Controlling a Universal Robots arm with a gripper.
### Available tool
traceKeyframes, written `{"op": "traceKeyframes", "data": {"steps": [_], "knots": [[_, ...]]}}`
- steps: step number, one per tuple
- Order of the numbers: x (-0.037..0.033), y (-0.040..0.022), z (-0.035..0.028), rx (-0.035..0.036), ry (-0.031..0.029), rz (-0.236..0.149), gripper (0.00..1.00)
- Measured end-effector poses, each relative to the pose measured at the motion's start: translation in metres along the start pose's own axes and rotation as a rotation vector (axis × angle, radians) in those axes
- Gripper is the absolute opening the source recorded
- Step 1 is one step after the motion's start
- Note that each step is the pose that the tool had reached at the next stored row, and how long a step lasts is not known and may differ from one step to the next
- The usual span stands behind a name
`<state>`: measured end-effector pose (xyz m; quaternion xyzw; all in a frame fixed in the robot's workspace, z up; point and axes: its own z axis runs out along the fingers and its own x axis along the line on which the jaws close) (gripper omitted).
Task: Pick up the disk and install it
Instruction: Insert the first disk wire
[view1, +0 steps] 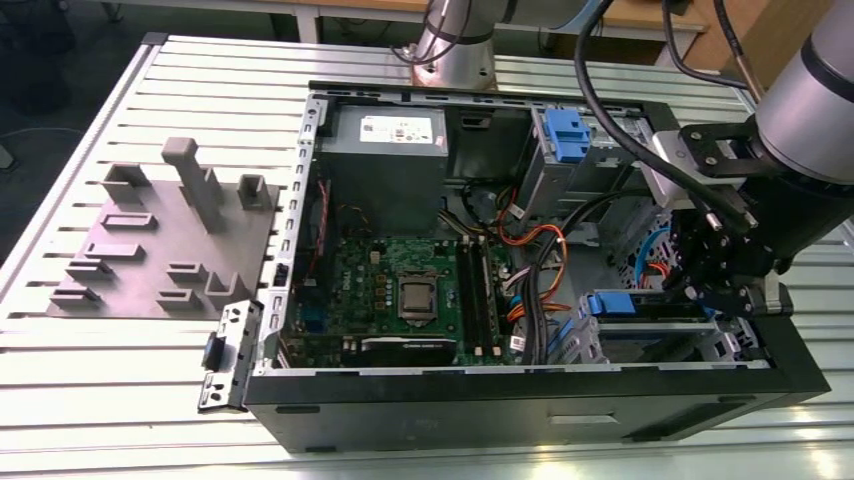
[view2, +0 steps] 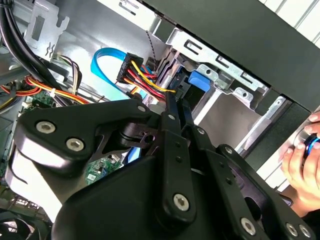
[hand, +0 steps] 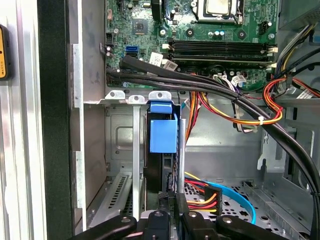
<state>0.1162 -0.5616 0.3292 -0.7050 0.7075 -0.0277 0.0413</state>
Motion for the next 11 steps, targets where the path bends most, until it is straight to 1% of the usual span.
{"op": "traceKeyframes", "data": {"steps": [2,3,9,11], "knots": [[0.0000,0.0000,0.0000,0.0001,-0.0005,0.000,0.18],[0.0000,-0.0001,-0.0006,0.0001,-0.0001,0.000,0.24],[-0.0002,-0.0010,-0.0100,-0.0002,0.0001,0.000,0.24],[-0.0002,-0.0012,-0.0105,-0.0008,-0.0003,0.000,0.24]]}}
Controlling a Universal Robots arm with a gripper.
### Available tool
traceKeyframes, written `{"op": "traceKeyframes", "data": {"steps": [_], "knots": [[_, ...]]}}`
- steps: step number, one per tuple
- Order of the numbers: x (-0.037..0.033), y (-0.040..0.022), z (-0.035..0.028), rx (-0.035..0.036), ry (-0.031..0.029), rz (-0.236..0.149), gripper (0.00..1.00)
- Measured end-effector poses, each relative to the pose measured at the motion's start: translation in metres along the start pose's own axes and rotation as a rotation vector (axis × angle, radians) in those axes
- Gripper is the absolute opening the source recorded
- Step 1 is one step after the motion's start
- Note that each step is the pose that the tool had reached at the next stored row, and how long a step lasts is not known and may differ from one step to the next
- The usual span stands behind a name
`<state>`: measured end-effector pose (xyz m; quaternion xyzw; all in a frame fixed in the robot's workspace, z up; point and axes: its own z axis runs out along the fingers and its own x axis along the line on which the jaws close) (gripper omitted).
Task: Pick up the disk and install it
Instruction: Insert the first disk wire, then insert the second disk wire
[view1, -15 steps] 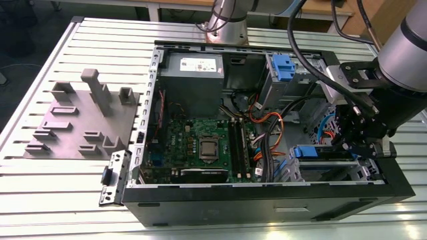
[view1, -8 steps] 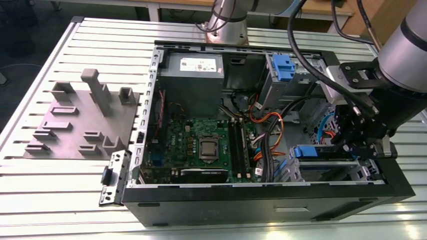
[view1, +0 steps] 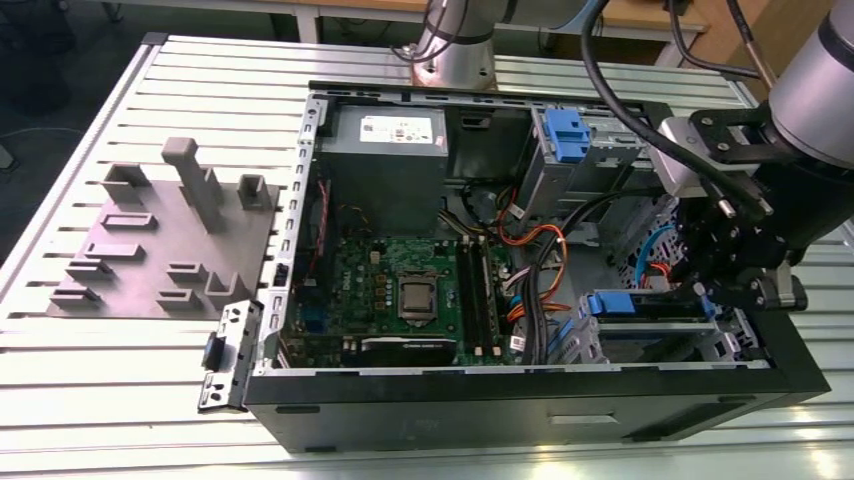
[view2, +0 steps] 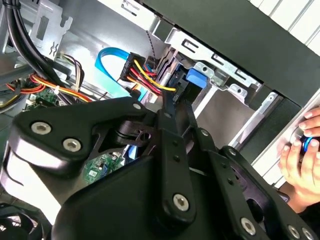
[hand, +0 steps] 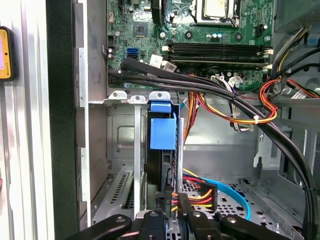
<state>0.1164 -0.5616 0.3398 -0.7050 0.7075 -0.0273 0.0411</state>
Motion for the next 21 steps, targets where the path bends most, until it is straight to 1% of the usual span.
{"op": "traceKeyframes", "data": {"steps": [1,2,3,4,18,21], "knots": [[0.0000,0.0000,0.0000,-0.0001,0.0000,0.000,0.22],[0.0000,-0.0001,-0.0001,-0.0001,0.0001,0.000,0.16],[0.0000,0.0000,-0.0001,-0.0001,0.0001,0.000,0.16],[0.0000,-0.0001,-0.0001,-0.0001,0.0002,0.000,0.11],[0.0000,-0.0002,-0.0001,-0.0001,0.0003,0.000,0.11],[0.0000,0.0019,-0.0004,-0.0001,0.0003,0.000,0.11]]}}
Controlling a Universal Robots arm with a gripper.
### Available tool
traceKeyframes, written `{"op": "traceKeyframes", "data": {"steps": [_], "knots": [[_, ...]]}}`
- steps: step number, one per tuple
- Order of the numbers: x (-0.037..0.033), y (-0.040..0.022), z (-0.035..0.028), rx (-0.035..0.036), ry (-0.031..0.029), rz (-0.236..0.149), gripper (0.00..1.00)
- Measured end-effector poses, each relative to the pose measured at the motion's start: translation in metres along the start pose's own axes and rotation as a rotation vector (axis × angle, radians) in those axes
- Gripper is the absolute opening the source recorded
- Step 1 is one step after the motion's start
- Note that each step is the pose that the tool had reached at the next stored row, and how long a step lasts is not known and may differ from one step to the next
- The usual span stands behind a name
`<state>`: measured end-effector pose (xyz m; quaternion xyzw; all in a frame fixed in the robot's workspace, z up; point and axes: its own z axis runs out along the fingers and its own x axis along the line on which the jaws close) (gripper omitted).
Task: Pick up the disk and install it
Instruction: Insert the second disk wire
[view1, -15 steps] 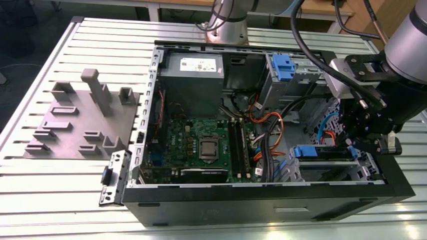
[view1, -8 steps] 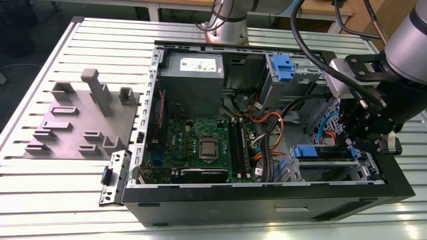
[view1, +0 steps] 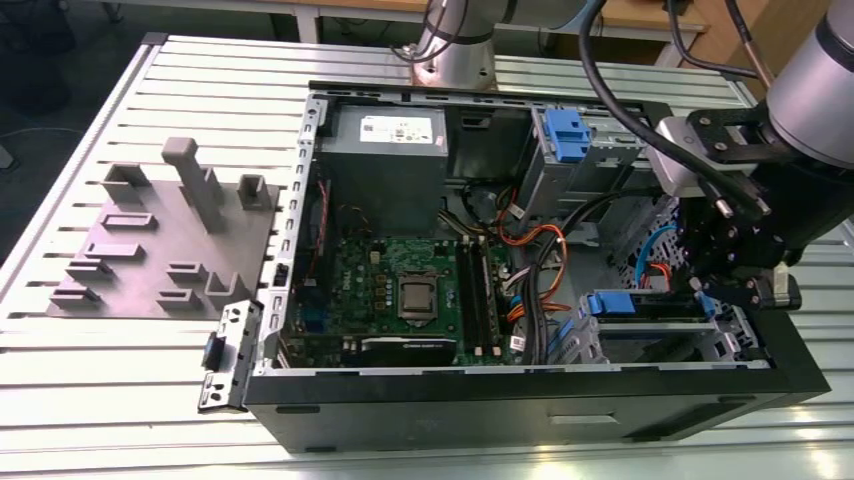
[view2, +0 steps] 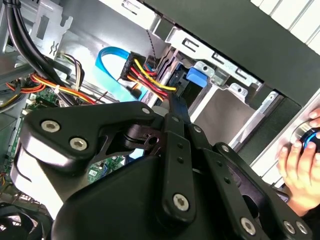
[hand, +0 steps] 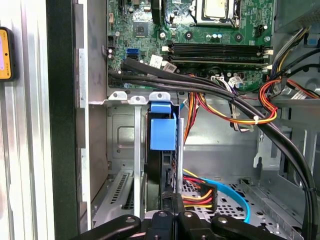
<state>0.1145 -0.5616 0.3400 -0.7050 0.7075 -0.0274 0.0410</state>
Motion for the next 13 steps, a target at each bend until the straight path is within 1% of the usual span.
{"op": "traceKeyframes", "data": {"steps": [1,3,7,13], "knots": [[0.0000,0.0000,-0.0008,-0.0001,0.0002,0.000,0.11],[-0.0002,-0.0003,-0.0044,-0.0004,0.0000,0.000,0.11],[-0.0013,-0.0012,-0.0151,-0.0025,0.0000,0.000,0.11],[-0.0033,-0.0029,-0.0313,-0.0087,0.0000,0.000,0.11]]}}
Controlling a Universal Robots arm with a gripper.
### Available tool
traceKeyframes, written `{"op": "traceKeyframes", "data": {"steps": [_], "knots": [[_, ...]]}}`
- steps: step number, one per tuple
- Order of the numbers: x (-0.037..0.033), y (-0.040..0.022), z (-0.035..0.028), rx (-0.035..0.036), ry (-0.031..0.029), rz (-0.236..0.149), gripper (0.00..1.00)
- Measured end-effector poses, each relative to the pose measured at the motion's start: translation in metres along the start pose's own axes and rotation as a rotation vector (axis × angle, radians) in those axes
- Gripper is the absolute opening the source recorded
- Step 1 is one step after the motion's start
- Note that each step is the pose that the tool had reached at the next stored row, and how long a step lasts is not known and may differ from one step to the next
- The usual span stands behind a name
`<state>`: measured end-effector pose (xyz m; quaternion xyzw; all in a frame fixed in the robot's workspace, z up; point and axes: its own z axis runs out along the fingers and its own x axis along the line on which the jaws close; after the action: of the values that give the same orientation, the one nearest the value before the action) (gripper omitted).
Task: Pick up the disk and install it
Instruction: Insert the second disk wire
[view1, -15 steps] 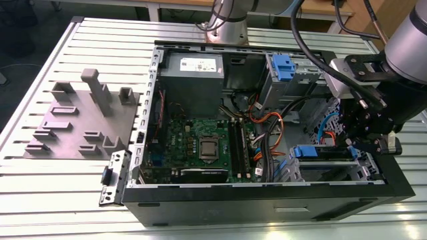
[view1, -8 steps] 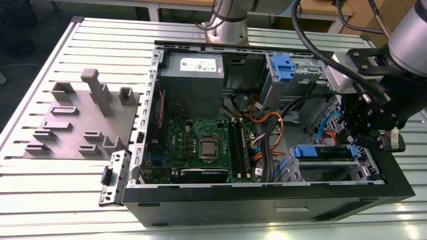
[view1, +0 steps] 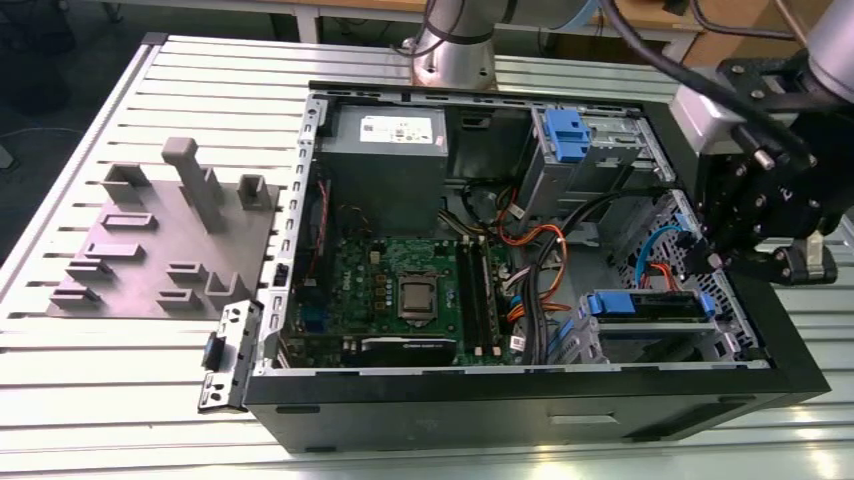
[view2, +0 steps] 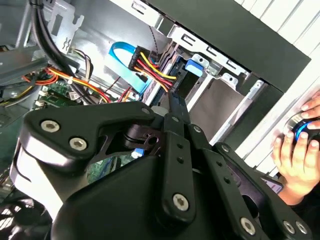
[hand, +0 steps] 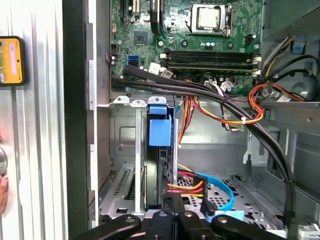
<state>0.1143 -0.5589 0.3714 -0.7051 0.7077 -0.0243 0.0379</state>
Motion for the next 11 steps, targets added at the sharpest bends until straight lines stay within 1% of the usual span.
{"op": "traceKeyframes", "data": {"steps": [2,3,8,11], "knots": [[-0.0019,-0.0004,-0.0046,-0.0020,0.0000,0.000,0.11],[-0.0036,-0.0005,-0.0058,-0.0031,-0.0004,0.000,0.11],[-0.0128,-0.0009,-0.0095,-0.0065,-0.0001,0.000,0.11],[-0.0170,-0.0011,-0.0122,-0.0085,-0.0001,0.000,0.11]]}}
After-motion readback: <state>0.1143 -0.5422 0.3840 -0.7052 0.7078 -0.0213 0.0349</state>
